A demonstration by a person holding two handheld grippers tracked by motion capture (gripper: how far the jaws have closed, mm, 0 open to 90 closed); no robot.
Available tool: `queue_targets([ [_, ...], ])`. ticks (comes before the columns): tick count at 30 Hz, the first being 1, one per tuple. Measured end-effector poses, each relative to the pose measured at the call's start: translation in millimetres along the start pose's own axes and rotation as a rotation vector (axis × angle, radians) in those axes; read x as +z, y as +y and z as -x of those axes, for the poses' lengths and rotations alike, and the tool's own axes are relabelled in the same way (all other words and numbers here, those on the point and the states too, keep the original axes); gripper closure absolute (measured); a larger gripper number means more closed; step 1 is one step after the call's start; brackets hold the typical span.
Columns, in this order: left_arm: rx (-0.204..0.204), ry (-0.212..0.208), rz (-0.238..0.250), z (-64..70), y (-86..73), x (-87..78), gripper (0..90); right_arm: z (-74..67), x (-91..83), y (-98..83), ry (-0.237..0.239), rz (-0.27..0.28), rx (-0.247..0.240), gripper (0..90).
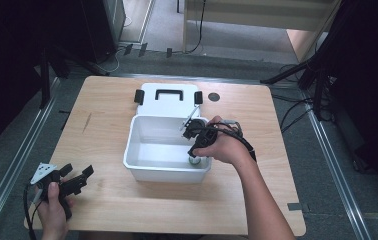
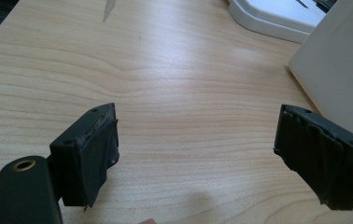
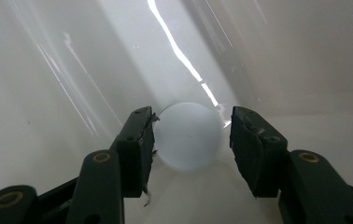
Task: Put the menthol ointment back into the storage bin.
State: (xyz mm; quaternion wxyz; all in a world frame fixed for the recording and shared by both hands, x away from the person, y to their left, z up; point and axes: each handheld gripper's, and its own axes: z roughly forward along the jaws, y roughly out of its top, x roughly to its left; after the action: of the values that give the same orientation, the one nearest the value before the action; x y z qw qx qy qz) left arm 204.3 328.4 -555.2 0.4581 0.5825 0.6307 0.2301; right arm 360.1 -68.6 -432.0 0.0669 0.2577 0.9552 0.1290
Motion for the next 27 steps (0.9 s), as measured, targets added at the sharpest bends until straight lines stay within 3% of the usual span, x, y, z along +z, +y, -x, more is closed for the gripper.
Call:
queue_targets([
  [10, 0.000, 0.000, -0.001, 0.3, -0.1, 0.1, 14.5, 1.4, -0.8, -1.9, 0.015, 0.023, 0.010, 51.9],
  [21, 0.000, 0.000, -0.002, 0.3, 0.0, 0.2, 14.5, 2.1, -2.3, -2.5, 0.052, 0.043, 0.023, 42.6],
  [27, 0.000, 0.000, -0.002, 0.3, 0.0, 0.1, 14.5, 2.9, -5.3, -2.5, 0.043, 0.067, 0.044, 35.3],
])
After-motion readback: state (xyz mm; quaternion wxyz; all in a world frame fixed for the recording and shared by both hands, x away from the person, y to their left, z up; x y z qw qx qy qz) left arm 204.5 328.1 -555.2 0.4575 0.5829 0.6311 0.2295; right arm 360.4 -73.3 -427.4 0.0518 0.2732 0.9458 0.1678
